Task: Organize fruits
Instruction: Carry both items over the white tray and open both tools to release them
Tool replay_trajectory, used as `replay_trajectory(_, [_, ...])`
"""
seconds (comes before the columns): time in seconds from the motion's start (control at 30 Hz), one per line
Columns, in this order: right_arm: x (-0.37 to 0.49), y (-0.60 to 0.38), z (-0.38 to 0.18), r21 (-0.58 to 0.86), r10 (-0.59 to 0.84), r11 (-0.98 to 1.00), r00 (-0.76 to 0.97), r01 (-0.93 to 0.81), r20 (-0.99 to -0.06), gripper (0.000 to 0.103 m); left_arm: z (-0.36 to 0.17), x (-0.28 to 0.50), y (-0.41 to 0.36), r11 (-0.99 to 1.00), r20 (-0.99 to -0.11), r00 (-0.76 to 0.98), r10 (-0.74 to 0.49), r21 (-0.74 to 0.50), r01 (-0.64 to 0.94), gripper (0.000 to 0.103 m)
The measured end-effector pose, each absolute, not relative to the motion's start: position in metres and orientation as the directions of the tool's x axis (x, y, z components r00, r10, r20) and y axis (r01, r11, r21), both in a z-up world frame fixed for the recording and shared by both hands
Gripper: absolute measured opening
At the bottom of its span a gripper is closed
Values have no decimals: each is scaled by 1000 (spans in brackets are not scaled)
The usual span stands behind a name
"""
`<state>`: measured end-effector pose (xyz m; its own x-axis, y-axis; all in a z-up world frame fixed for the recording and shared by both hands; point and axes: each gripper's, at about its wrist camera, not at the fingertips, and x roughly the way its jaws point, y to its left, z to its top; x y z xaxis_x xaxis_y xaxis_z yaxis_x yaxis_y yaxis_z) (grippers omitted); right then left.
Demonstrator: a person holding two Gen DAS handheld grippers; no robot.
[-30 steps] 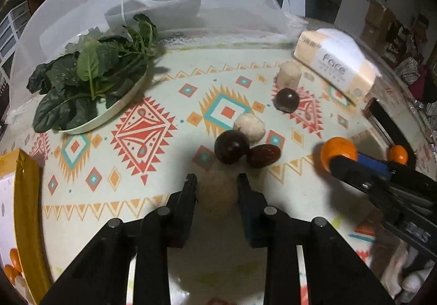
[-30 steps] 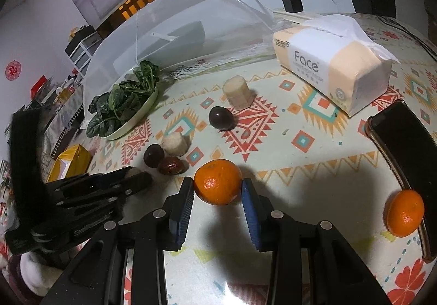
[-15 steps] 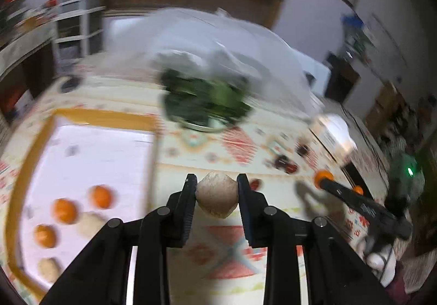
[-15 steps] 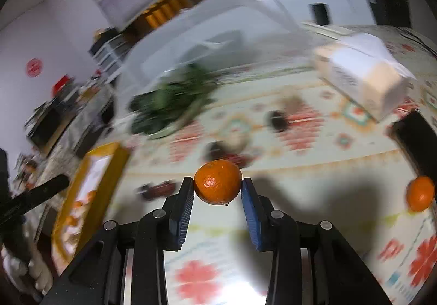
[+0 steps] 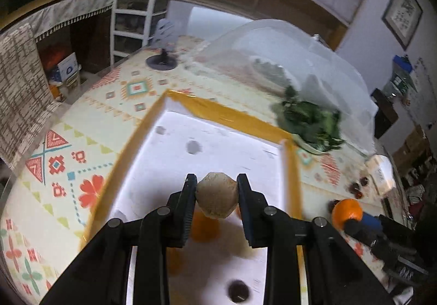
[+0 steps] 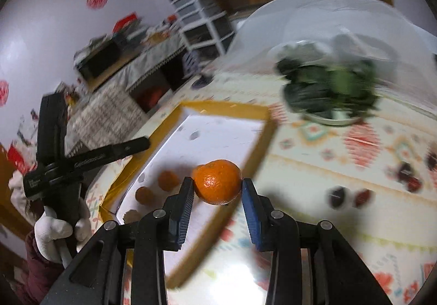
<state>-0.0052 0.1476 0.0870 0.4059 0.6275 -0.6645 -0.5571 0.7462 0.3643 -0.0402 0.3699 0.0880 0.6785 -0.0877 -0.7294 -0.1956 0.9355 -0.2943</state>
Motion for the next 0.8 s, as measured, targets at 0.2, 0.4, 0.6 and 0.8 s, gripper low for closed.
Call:
replay_trajectory(0.2, [28, 205, 60, 328, 579, 768, 376, -550, -724, 39, 69, -20, 402, 924, -751, 654, -92, -310, -226, 29])
replay_trajectory(0.4, [50, 230, 41, 297, 532, 791, 361, -534, -766, 39, 61, -16, 413, 915, -750, 650, -126, -341, -217, 29])
replay_trajectory(0.6, [62, 232, 32, 332, 537, 799, 345, -502, -770, 39, 63, -23, 419, 899, -735, 665, -133, -372, -232, 47])
replay_trajectory(0.8, [54, 217, 51, 359, 568, 791, 377, -496, -731, 41, 81, -45, 416, 885, -700, 704, -120, -397, -244, 64])
